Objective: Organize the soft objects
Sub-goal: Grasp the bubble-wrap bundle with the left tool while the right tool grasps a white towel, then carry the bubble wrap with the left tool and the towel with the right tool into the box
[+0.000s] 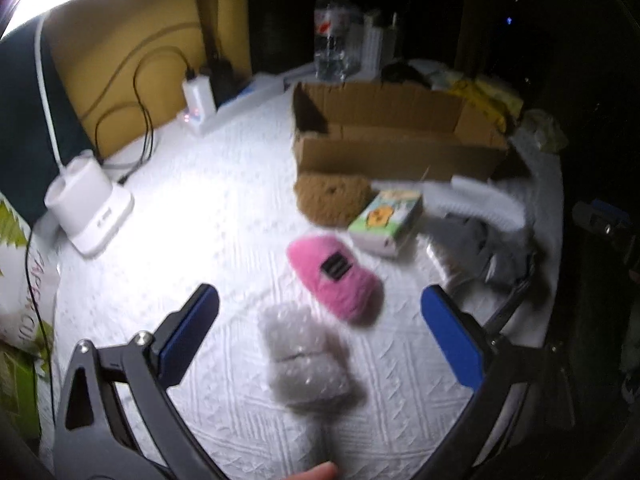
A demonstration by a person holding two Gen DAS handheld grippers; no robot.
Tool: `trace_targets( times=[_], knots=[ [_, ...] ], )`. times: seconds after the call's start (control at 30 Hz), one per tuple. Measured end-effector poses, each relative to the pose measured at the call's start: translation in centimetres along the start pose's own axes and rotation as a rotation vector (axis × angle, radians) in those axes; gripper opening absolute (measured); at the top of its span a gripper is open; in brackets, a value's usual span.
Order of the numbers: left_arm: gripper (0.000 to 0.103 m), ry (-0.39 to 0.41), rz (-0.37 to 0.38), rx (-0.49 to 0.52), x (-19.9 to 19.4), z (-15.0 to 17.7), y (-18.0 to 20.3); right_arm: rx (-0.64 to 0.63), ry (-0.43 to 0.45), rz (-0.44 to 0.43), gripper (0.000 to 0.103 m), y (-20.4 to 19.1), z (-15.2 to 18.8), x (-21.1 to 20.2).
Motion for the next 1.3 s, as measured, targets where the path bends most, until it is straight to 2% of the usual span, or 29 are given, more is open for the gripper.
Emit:
trace_targets(
  times=[0.37, 0.43, 0.6, 0.7, 0.83, 0.9, 1.03, 1.1, 1.13, 1.2, 1.27, 1.3],
  knots=[
    [0.099, -0.103, -0.037, -0.03, 2.6, 3.3, -0.9, 0.038, -0.051, -0.018, 0.072, 2.8, 0.4, 3.3],
    [0.09, -0.126, -0.036, -0.035, 3.2, 3.8, -0.9, 0.055, -0.062, -0.024, 0.071, 3.4, 0.3, 4.0],
    [0.082, -0.142, -0.049, -0.051, 3.7, 4.5, -1.5, 0.082, -0.096, -0.018, 0.067, 4.6, 0.5, 6.0],
    [0.063, -0.177, -0.034, -0.05, 4.5, 5.3, -1.4, 0.095, -0.116, -0.025, 0.065, 4.9, 0.6, 7.1],
    [0.058, -0.177, -0.03, -0.036, 4.5, 5.9, -1.0, 0.098, -0.137, -0.062, 0.064, 4.3, 0.7, 7.9],
    [0.047, -0.172, -0.027, -0.032, 4.5, 5.8, -0.8, 0.11, -0.154, -0.093, 0.064, 3.8, 0.8, 8.2],
    [0.044, -0.159, -0.026, -0.013, 4.0, 5.4, -0.4, 0.11, -0.179, -0.113, 0.061, 2.6, 1.1, 9.2],
    [0.044, -0.152, -0.027, -0.007, 3.8, 5.1, -0.1, 0.11, -0.193, -0.112, 0.047, 2.5, 1.3, 9.7],
    [0.044, -0.149, -0.026, -0.005, 3.7, 5.0, -0.1, 0.113, -0.201, -0.116, 0.044, 2.4, 1.4, 9.9],
    [0.043, -0.139, -0.028, -0.007, 3.2, 4.7, 0.0, 0.119, -0.207, -0.135, 0.025, 2.4, 1.6, 9.8],
    [0.043, -0.129, -0.027, -0.007, 2.9, 4.5, 0.1, 0.115, -0.202, -0.15, 0.013, 2.3, 1.6, 9.5],
    [0.043, -0.12, -0.028, -0.006, 2.7, 4.3, 0.0, 0.116, -0.196, -0.153, 0.012, 2.3, 1.5, 9.3]
  ],
)
Point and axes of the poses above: each gripper's, at about its wrist camera, not at the fingertips, and x roughly the way its jaws point, y to its right, z to its underside, the point moved 9 cm from there along x, roughly the way its jaws point, and after that the axes turned 14 degrees about x, right-handed, at the moved point
